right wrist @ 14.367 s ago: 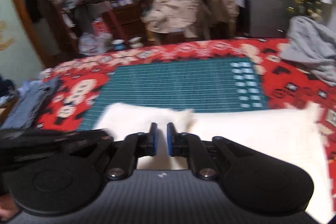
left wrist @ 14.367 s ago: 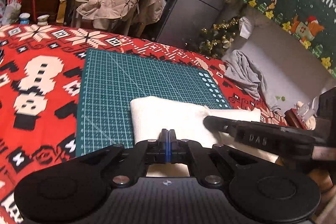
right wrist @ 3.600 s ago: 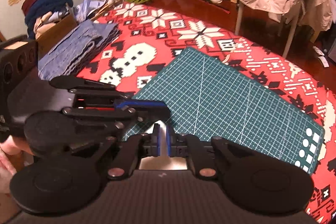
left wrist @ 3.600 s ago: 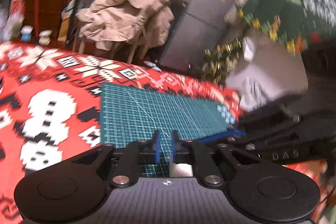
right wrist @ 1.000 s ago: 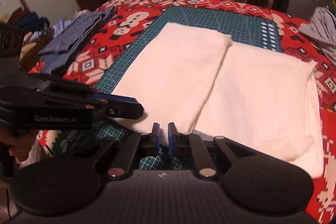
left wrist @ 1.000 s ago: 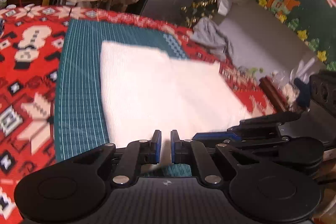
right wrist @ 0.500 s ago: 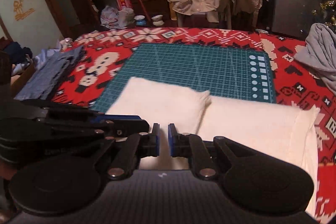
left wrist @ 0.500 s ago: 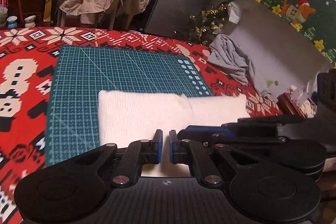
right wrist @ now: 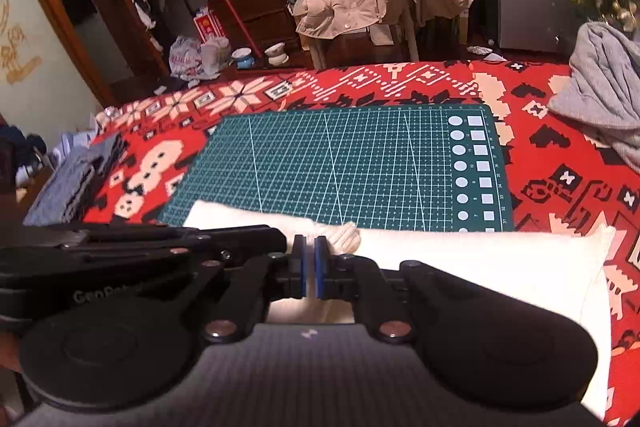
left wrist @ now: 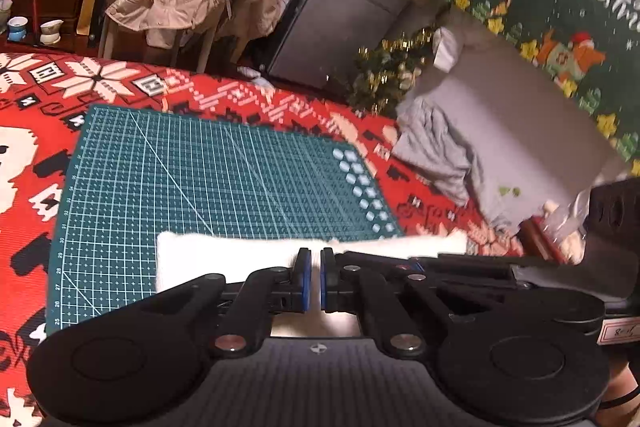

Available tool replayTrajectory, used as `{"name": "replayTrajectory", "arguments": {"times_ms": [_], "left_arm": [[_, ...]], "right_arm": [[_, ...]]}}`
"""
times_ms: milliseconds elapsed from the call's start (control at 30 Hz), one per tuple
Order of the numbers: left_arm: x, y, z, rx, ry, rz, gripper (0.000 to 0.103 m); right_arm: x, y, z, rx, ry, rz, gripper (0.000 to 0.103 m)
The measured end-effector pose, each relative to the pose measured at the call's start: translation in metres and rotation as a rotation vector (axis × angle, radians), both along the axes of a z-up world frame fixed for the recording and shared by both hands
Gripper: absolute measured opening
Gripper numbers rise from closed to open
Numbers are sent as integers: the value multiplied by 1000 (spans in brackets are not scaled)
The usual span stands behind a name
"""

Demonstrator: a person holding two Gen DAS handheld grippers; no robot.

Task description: Fold clothes

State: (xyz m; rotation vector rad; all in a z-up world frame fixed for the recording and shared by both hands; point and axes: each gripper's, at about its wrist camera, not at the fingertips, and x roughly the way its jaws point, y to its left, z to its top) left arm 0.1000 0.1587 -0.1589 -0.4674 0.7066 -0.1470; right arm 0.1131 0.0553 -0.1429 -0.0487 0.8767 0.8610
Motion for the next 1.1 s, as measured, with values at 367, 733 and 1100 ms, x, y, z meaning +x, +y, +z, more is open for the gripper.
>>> {"name": "replayTrajectory", "arguments": {"times_ms": [367, 733, 1100], "left_arm": [[-76, -14, 10, -1, 28, -13, 2], [-121, -49, -17, -42, 73, -59, 2], [-116, -54, -11, -57, 23, -17, 2]], "right_arm": [[-75, -44, 12, -10, 22, 32, 7], [-148, -86, -3, -65, 27, 10, 8], [-128, -97, 3, 49, 33, -98, 8]]}}
